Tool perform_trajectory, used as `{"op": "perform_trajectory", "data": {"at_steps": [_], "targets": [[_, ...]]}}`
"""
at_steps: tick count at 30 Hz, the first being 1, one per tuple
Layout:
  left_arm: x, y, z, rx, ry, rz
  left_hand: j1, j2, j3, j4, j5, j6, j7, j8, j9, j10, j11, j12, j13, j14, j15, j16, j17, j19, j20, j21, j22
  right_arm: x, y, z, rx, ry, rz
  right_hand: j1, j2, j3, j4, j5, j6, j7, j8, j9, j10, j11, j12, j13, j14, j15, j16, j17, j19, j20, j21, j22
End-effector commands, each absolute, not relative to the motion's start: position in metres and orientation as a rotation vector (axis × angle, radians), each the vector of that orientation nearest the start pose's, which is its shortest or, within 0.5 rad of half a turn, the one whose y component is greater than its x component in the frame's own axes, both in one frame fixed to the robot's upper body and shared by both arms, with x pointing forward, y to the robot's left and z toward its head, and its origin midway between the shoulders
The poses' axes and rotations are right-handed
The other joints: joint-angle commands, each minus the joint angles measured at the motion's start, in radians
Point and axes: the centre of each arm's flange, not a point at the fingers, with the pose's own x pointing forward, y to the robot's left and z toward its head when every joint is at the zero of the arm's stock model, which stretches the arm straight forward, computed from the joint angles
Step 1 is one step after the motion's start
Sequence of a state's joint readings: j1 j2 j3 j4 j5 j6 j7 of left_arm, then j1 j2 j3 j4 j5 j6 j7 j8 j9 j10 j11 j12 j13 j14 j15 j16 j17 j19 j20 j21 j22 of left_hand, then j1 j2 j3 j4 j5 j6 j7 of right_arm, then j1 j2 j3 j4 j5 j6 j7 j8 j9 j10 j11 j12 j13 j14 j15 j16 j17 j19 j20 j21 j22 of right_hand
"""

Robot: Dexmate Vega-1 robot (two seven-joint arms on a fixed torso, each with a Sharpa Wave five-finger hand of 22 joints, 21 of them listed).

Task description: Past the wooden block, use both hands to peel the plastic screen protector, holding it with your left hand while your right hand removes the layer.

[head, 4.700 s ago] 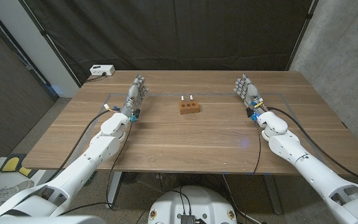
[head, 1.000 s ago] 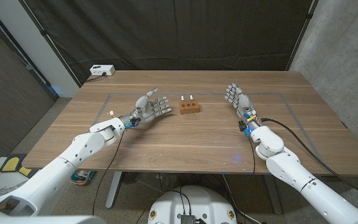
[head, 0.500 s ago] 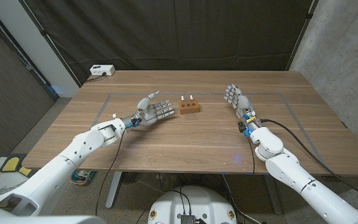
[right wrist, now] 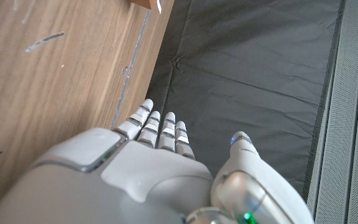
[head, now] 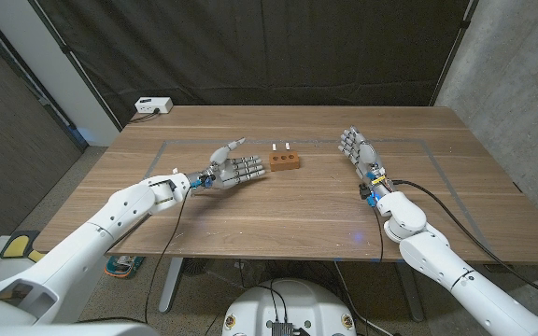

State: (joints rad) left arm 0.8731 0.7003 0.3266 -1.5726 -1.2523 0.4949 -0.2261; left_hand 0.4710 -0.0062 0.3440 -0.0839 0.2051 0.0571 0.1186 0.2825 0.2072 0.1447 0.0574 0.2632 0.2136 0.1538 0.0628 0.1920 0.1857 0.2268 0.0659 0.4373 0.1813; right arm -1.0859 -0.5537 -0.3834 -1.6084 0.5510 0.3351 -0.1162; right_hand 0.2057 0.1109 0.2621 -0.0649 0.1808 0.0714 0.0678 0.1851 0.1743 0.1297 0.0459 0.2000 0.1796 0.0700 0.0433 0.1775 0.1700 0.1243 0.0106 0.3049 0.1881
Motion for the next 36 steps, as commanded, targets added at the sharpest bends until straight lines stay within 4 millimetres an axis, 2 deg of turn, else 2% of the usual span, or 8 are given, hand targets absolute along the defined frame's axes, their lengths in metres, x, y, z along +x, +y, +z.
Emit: {"op": "perform_trajectory", "data": {"at_steps": [1,11,15,21,28,32,36], "targets": [[0.614,0.249,-0.048,-0.299,0.117,-0.662,0.016,-0.004,0.003,-0.01,0.001,0.001,0.02,-0.001,0.002,0.003,0.009,0.005,0.002,0.004,0.004,-0.003,0.003,0.019,0.004,0.01,0.003,0.587,-0.242,-0.074,0.025,-0.651,0.235,0.004,-0.001,0.001,-0.002,0.001,0.007,-0.002,0.002,0.005,0.007,0.0,0.006,0.001,0.009,0.003,0.002,0.003,0.007,-0.001,-0.004,0.004],[0.611,0.248,-0.048,-0.276,0.163,-0.665,0.028,-0.007,0.004,-0.017,0.001,-0.002,0.034,-0.008,0.001,0.001,0.022,0.005,0.001,0.011,0.014,-0.003,0.003,0.032,0.009,0.012,0.002,0.591,-0.241,-0.076,0.031,-0.656,0.238,0.002,-0.001,-0.001,-0.002,0.001,0.007,-0.003,0.002,0.005,0.008,0.002,0.006,0.001,0.01,0.005,0.003,0.003,0.009,-0.001,-0.005,0.004],[0.613,0.247,-0.046,-0.248,0.173,-0.679,0.037,-0.009,0.003,-0.02,0.0,0.02,0.043,-0.007,0.0,0.028,0.024,0.018,0.0,0.039,0.012,0.003,0.003,0.068,0.018,0.02,0.001,0.591,-0.243,-0.075,0.029,-0.659,0.239,0.002,-0.001,-0.001,-0.001,0.001,0.007,-0.003,0.002,0.005,0.008,0.001,0.006,0.001,0.01,0.004,0.003,0.003,0.01,-0.001,-0.005,0.004],[0.616,0.242,-0.045,-0.211,0.198,-0.716,0.039,-0.011,0.001,-0.021,-0.001,0.038,0.047,-0.005,-0.001,0.041,0.029,0.025,-0.001,0.058,0.011,0.006,0.003,0.09,0.018,0.025,0.0,0.59,-0.244,-0.074,0.029,-0.665,0.238,0.002,-0.001,-0.002,-0.002,0.001,0.007,-0.004,0.002,0.005,0.008,0.002,0.006,0.001,0.011,0.005,0.002,0.003,0.01,0.0,-0.007,0.004],[0.619,0.241,-0.042,-0.163,0.241,-0.748,0.044,-0.021,-0.006,-0.025,-0.003,0.08,0.059,-0.002,-0.002,0.081,0.039,0.041,-0.005,0.112,0.005,0.011,0.003,0.171,0.023,0.047,0.0,0.589,-0.245,-0.073,0.036,-0.673,0.231,0.001,-0.002,-0.003,-0.001,0.001,0.008,-0.004,0.002,0.005,0.009,0.001,0.006,0.001,0.012,0.006,0.003,0.003,0.011,0.0,-0.007,0.005],[0.619,0.241,-0.041,-0.148,0.247,-0.747,0.048,-0.024,-0.007,-0.027,-0.003,0.089,0.07,-0.002,-0.003,0.087,0.045,0.044,-0.005,0.123,0.005,0.011,0.003,0.181,0.027,0.049,0.0,0.588,-0.246,-0.073,0.041,-0.676,0.229,0.0,-0.002,-0.004,-0.001,0.001,0.008,-0.004,0.002,0.005,0.009,0.003,0.006,0.001,0.012,0.006,0.003,0.003,0.012,0.0,-0.008,0.005],[0.622,0.24,-0.042,-0.133,0.265,-0.743,0.05,-0.025,-0.007,-0.028,-0.003,0.094,0.069,-0.003,-0.003,0.094,0.041,0.046,-0.006,0.132,0.003,0.012,0.002,0.19,0.025,0.051,0.0,0.587,-0.246,-0.073,0.04,-0.683,0.228,0.0,-0.002,-0.004,-0.001,0.001,0.008,-0.005,0.002,0.005,0.01,0.003,0.006,0.001,0.013,0.006,0.003,0.003,0.013,0.0,-0.008,0.005]]}}
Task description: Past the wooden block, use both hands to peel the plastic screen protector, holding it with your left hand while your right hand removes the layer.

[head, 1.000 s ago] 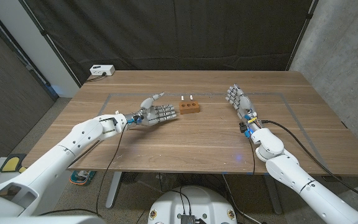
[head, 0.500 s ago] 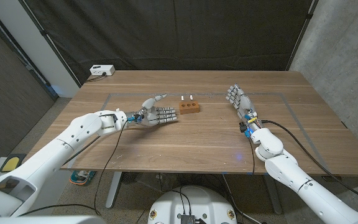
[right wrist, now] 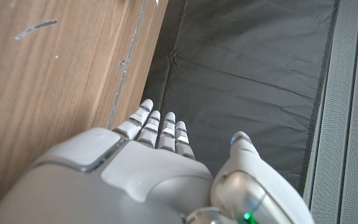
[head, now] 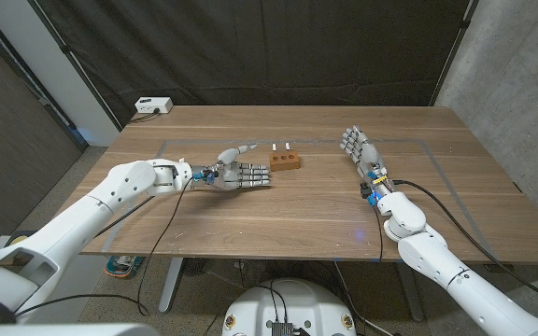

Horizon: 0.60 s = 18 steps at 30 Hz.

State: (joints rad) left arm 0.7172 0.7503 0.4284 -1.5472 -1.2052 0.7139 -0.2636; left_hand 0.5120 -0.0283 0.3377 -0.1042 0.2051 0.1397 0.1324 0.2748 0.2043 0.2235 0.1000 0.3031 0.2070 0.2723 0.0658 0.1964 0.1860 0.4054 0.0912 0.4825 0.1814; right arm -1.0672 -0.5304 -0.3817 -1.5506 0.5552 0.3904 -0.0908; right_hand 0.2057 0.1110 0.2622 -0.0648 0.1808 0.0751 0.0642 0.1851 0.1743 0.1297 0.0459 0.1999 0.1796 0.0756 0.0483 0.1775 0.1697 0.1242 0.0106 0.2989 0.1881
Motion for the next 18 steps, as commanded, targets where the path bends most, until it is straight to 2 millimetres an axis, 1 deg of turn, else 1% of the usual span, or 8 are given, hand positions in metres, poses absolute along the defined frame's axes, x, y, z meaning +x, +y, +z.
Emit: {"op": "perform_trajectory", "data": {"at_steps": [1,4,6,9,15,18], "targets": [[0.622,0.239,-0.042,-0.132,0.269,-0.74,0.012,-0.003,0.0,-0.008,-0.003,0.018,0.055,0.006,0.0,0.021,-0.007,0.009,0.0,0.017,-0.005,0.007,0.002,0.014,-0.001,0.006,0.0,0.587,-0.246,-0.073,0.039,-0.684,0.227,0.0,-0.002,-0.004,-0.001,0.001,0.004,-0.002,0.002,0.005,0.011,0.004,0.006,0.001,0.009,0.001,0.004,0.003,0.014,0.0,-0.002,0.005],[0.625,0.237,-0.043,-0.132,0.277,-0.74,0.016,-0.003,0.0,-0.009,-0.003,0.026,0.053,0.005,0.0,0.035,-0.013,0.014,0.0,0.033,-0.011,0.009,0.002,0.026,-0.008,0.008,0.0,0.587,-0.247,-0.074,0.045,-0.688,0.219,0.0,-0.003,-0.004,-0.002,0.001,0.004,-0.002,0.002,0.005,0.012,0.004,0.007,0.001,0.01,0.001,0.003,0.003,0.014,0.001,-0.002,0.005],[0.627,0.236,-0.043,-0.132,0.278,-0.741,0.021,-0.004,0.0,-0.011,-0.003,0.045,0.046,0.009,0.0,0.046,-0.02,0.018,-0.001,0.053,-0.02,0.011,0.002,0.038,-0.011,0.011,0.0,0.585,-0.247,-0.075,0.044,-0.69,0.213,0.0,-0.003,-0.005,-0.002,0.001,0.004,-0.002,0.002,0.005,0.013,0.005,0.007,0.001,0.01,0.001,0.003,0.003,0.014,0.001,-0.002,0.005],[0.63,0.234,-0.043,-0.134,0.279,-0.744,0.029,-0.006,0.001,-0.015,-0.002,0.057,0.043,0.009,-0.001,0.06,-0.03,0.023,-0.002,0.067,-0.029,0.01,0.002,0.054,-0.015,0.014,0.0,0.583,-0.248,-0.076,0.038,-0.69,0.209,-0.001,-0.004,-0.005,-0.001,0.001,0.004,-0.002,0.002,0.005,0.014,0.005,0.007,0.001,0.01,0.001,0.003,0.003,0.015,0.001,-0.002,0.005],[0.637,0.226,-0.039,-0.123,0.286,-0.762,0.04,-0.01,0.001,-0.019,-0.002,0.086,0.039,0.014,-0.003,0.085,-0.033,0.031,-0.003,0.095,-0.038,0.012,0.002,0.074,-0.022,0.017,0.0,0.58,-0.25,-0.079,0.037,-0.695,0.196,-0.003,-0.005,-0.006,-0.001,0.0,0.005,-0.003,0.002,0.005,0.015,0.005,0.007,0.001,0.01,0.001,0.003,0.003,0.015,0.001,-0.003,0.005],[0.639,0.223,-0.037,-0.122,0.285,-0.766,0.042,-0.011,0.001,-0.02,-0.002,0.094,0.035,0.014,-0.003,0.091,-0.039,0.033,-0.004,0.101,-0.044,0.011,0.002,0.083,-0.024,0.019,0.0,0.578,-0.251,-0.081,0.042,-0.693,0.189,-0.004,-0.005,-0.007,0.0,0.0,0.004,-0.003,0.002,0.005,0.016,0.006,0.007,0.001,0.01,0.001,0.003,0.003,0.016,0.001,-0.003,0.005]]}}
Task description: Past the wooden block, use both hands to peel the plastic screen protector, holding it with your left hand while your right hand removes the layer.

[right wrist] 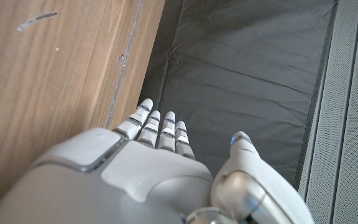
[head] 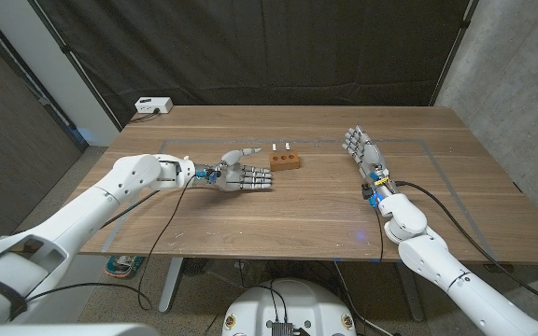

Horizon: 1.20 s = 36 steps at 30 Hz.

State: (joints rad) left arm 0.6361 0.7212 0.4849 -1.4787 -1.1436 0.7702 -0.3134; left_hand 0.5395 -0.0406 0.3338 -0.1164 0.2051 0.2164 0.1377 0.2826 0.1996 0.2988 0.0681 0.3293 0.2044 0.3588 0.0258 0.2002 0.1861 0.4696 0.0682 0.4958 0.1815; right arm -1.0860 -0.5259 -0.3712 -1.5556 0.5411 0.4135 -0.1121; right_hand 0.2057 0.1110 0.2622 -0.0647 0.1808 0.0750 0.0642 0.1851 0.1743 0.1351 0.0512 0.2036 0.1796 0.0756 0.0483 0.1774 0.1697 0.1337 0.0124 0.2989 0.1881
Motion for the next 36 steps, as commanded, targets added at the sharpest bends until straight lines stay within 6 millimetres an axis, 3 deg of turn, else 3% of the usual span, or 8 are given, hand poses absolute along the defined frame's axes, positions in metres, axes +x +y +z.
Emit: {"op": "perform_trajectory", "data": {"at_steps": [1,4,14,27,36], "targets": [[0.641,0.221,-0.036,-0.12,0.287,-0.761,0.015,0.002,0.005,-0.007,-0.002,0.019,0.027,0.006,0.001,0.016,-0.008,0.007,-0.001,0.015,-0.005,0.007,0.002,0.018,-0.001,0.006,0.0,0.577,-0.252,-0.083,0.044,-0.695,0.185,-0.004,-0.005,-0.007,0.0,0.0,0.004,-0.003,0.002,0.005,0.01,0.0,0.004,0.001,0.011,0.001,0.003,0.003,0.006,-0.001,-0.003,0.005],[0.644,0.219,-0.034,-0.12,0.29,-0.755,0.017,0.002,0.005,-0.008,-0.002,0.023,0.025,0.006,0.001,0.018,-0.007,0.007,-0.001,0.021,-0.005,0.007,0.002,0.025,-0.005,0.007,0.0,0.574,-0.253,-0.085,0.048,-0.697,0.177,-0.005,-0.006,-0.008,0.0,0.0,0.004,-0.003,0.002,0.005,0.011,-0.001,0.004,0.001,0.011,0.001,0.003,0.003,0.006,-0.001,-0.004,0.005],[0.655,0.207,-0.031,-0.092,0.309,-0.762,0.026,0.002,0.007,-0.011,-0.001,0.022,0.025,0.002,0.0,0.018,-0.01,0.006,-0.002,0.022,-0.007,0.002,0.002,0.033,-0.017,0.008,0.0,0.598,-0.273,-0.063,0.058,-0.698,0.139,-0.007,-0.006,-0.008,0.001,0.001,0.004,-0.003,0.002,0.005,0.011,0.0,0.003,0.001,0.011,0.001,0.002,0.003,0.006,0.0,-0.006,0.005],[0.668,0.191,-0.031,-0.044,0.36,-0.777,0.053,-0.004,0.01,-0.02,0.001,0.064,0.025,0.006,-0.001,0.058,-0.013,0.014,-0.003,0.072,-0.017,0.006,0.001,0.098,-0.041,0.031,0.004,0.588,-0.279,-0.077,0.057,-0.699,0.109,-0.01,-0.006,-0.009,0.003,0.001,0.005,-0.004,0.002,0.005,0.014,0.001,0.004,0.001,0.012,0.002,0.002,0.003,0.007,0.0,-0.007,0.005],[0.673,0.183,-0.03,-0.002,0.37,-0.772,0.097,0.004,0.024,-0.03,0.001,0.142,0.009,0.024,-0.002,0.122,-0.031,0.029,-0.004,0.143,-0.046,0.013,0.001,0.142,-0.052,0.048,0.006,0.582,-0.278,-0.077,0.055,-0.715,0.106,-0.011,-0.007,-0.01,0.004,0.001,0.007,-0.003,0.002,0.005,0.015,0.002,0.004,0.001,0.011,0.001,0.001,0.003,0.007,-0.001,-0.008,0.005]]}}
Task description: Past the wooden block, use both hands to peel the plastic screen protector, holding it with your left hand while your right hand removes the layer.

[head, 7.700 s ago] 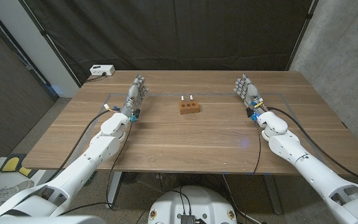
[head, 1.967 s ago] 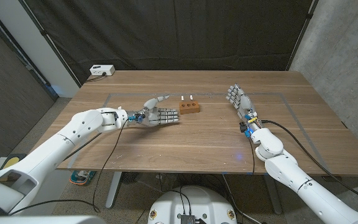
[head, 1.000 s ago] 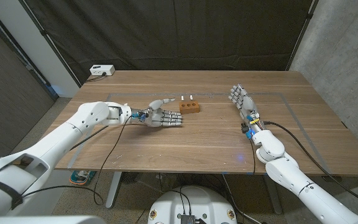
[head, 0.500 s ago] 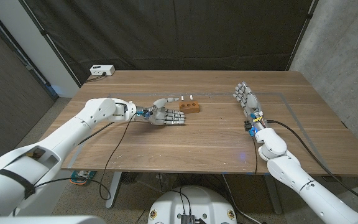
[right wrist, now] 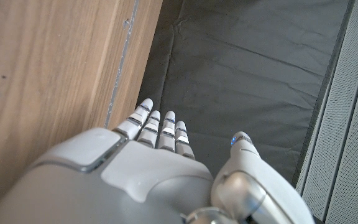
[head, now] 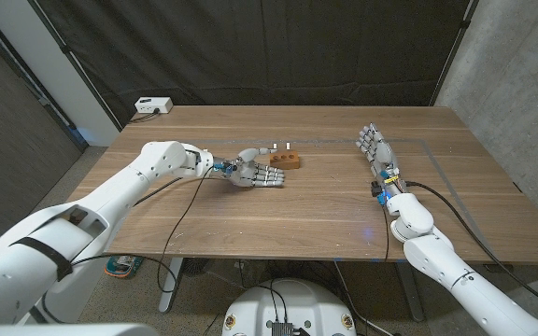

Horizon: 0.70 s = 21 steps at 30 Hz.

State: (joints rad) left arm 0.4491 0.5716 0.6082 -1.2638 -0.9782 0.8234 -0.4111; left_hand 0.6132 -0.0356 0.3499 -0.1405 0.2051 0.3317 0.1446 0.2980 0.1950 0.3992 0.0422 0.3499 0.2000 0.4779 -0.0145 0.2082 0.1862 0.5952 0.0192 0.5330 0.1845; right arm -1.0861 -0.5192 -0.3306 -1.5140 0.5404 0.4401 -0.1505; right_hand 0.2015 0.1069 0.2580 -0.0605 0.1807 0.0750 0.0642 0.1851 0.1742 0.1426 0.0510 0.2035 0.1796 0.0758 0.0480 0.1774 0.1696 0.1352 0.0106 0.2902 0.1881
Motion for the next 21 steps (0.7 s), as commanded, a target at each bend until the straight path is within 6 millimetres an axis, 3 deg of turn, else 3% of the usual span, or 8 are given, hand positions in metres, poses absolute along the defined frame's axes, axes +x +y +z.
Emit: {"op": "perform_trajectory", "data": {"at_steps": [1,4,8,12,15,21], "targets": [[0.673,0.183,-0.03,-0.001,0.371,-0.768,0.038,0.002,0.013,-0.009,0.0,0.04,-0.001,0.012,0.003,0.037,-0.009,0.012,0.0,0.039,-0.011,0.006,0.001,0.024,-0.006,0.014,0.004,0.582,-0.278,-0.076,0.049,-0.718,0.107,-0.007,-0.003,-0.005,-0.001,0.001,0.006,-0.004,0.002,0.005,0.008,0.002,0.004,0.001,0.011,0.001,0.001,0.003,0.006,0.001,0.0,0.005],[0.673,0.182,-0.029,0.002,0.366,-0.752,0.083,0.007,0.029,-0.015,-0.005,0.11,-0.018,0.029,0.002,0.095,-0.037,0.02,-0.001,0.097,-0.03,0.01,0.001,0.06,-0.018,0.024,-0.001,0.581,-0.278,-0.074,0.045,-0.72,0.106,-0.008,-0.003,-0.006,-0.001,0.001,0.006,-0.003,0.002,0.005,0.008,0.003,0.004,0.001,0.011,0.002,0.001,0.003,0.006,0.001,0.0,0.005],[0.672,0.182,-0.028,-0.004,0.357,-0.712,0.123,0.017,0.045,-0.014,-0.01,0.185,-0.036,0.047,0.0,0.163,-0.057,0.025,-0.002,0.161,-0.047,0.018,0.002,0.106,-0.03,0.036,-0.005,0.581,-0.278,-0.073,0.045,-0.718,0.107,-0.008,-0.003,-0.006,0.0,0.001,0.007,-0.003,0.002,0.005,0.009,0.002,0.004,0.001,0.01,0.001,0.001,0.003,0.006,0.001,-0.001,0.005],[0.67,0.184,-0.028,-0.017,0.348,-0.664,0.167,0.05,0.073,-0.008,-0.019,0.267,-0.066,0.064,-0.002,0.258,-0.079,0.031,-0.003,0.242,-0.075,0.031,0.003,0.148,-0.04,0.048,-0.005,0.582,-0.278,-0.071,0.034,-0.717,0.113,-0.008,-0.003,-0.006,0.0,0.001,0.007,-0.003,0.002,0.005,0.009,0.003,0.004,0.001,0.011,-0.001,0.001,0.003,0.006,0.001,-0.001,0.005],[0.667,0.185,-0.028,-0.024,0.349,-0.608,0.185,0.076,0.091,0.001,-0.026,0.322,-0.085,0.074,-0.003,0.311,-0.112,0.025,-0.004,0.325,-0.087,0.05,0.002,0.167,-0.035,0.055,-0.004,0.583,-0.277,-0.07,0.037,-0.713,0.112,-0.008,-0.003,-0.006,-0.001,0.001,0.007,-0.003,0.002,0.005,0.009,0.002,0.004,0.001,0.011,0.0,0.001,0.002,0.006,0.001,-0.002,0.005],[0.662,0.185,-0.029,-0.046,0.34,-0.516,0.224,0.129,0.138,0.01,-0.029,0.449,-0.103,0.094,-0.005,0.444,-0.145,0.016,-0.004,0.448,-0.13,0.057,-0.003,0.182,-0.025,0.067,0.0,0.585,-0.276,-0.067,0.031,-0.713,0.114,-0.008,-0.003,-0.006,-0.001,0.002,0.007,-0.004,0.002,0.005,0.009,0.002,0.004,0.001,0.011,0.0,0.0,0.002,0.006,0.001,-0.003,0.005]]}}
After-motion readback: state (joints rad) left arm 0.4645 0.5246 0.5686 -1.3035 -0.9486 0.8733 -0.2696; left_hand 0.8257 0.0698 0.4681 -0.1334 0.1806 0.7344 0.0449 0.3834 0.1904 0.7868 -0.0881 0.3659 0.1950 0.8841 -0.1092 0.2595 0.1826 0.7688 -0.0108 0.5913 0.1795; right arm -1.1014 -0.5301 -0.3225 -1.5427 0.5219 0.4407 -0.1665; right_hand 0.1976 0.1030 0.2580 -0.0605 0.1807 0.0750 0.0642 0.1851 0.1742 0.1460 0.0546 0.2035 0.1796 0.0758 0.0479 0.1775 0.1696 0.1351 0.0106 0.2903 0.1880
